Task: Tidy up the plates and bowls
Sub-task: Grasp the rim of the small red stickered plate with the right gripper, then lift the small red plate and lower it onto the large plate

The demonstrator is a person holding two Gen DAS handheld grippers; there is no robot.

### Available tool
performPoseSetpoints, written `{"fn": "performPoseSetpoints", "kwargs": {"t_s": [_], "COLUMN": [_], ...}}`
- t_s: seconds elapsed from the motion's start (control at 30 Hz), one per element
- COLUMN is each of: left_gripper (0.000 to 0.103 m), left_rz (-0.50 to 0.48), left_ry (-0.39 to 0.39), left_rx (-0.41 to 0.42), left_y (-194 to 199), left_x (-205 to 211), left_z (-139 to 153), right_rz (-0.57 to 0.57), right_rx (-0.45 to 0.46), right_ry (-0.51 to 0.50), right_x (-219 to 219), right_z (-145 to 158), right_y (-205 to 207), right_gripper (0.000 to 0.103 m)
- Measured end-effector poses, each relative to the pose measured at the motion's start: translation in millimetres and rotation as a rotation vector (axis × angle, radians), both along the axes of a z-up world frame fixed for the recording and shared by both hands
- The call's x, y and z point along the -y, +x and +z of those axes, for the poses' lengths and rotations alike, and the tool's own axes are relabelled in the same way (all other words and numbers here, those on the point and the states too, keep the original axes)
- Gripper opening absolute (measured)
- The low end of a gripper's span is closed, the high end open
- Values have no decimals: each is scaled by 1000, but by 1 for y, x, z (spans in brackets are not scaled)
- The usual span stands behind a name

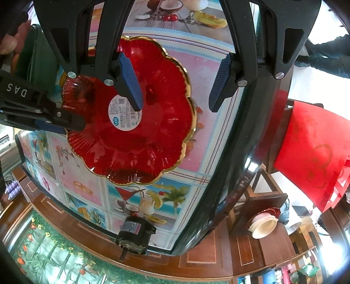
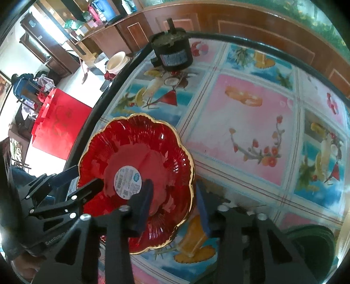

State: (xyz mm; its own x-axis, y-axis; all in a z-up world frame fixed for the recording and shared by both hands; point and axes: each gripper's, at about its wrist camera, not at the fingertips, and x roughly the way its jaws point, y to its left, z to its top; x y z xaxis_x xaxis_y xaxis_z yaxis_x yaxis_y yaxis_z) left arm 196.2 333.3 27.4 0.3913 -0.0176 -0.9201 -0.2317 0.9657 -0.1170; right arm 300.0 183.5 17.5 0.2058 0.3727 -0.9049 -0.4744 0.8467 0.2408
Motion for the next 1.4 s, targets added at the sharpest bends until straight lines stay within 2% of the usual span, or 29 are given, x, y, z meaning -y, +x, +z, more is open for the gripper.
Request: {"fn": "performPoseSetpoints", "kwargs": {"t_s": [0.13, 0.17, 0.23, 0.27, 0.33, 0.4, 0.93, 1.4], "left_gripper": [62, 58, 43, 39, 28, 26, 26, 25], "left_rz": [-1, -8, -4, 0, 14, 26, 26, 37], "left_ry": [-26, -13, 45, 57, 37, 11, 57, 98], "left_rx": [-1, 5, -2, -4, -7, -6, 65, 158], "left_y": [3, 3, 3, 2, 1, 0, -37, -103], "left_x": [1, 3, 6, 5, -1, -7, -6, 2], "left_z": [-6, -5, -4, -4, -4, -3, 35, 82], "right_rz": [5, 6, 10, 13, 14, 7, 21, 21], "right_rx": [-10, -14, -15, -11, 0, 9, 81, 142], "right_ry": [4, 9, 13, 5, -6, -8, 3, 39], "right_x": [2, 2, 2, 1, 0, 1, 0, 2], "right_z": [-2, -2, -2, -2, -1, 1, 22, 47], "right_y": [0, 0, -1, -2, -4, -4, -40, -89], "right_gripper": [20, 17, 16, 16, 16, 16, 16, 16]}}
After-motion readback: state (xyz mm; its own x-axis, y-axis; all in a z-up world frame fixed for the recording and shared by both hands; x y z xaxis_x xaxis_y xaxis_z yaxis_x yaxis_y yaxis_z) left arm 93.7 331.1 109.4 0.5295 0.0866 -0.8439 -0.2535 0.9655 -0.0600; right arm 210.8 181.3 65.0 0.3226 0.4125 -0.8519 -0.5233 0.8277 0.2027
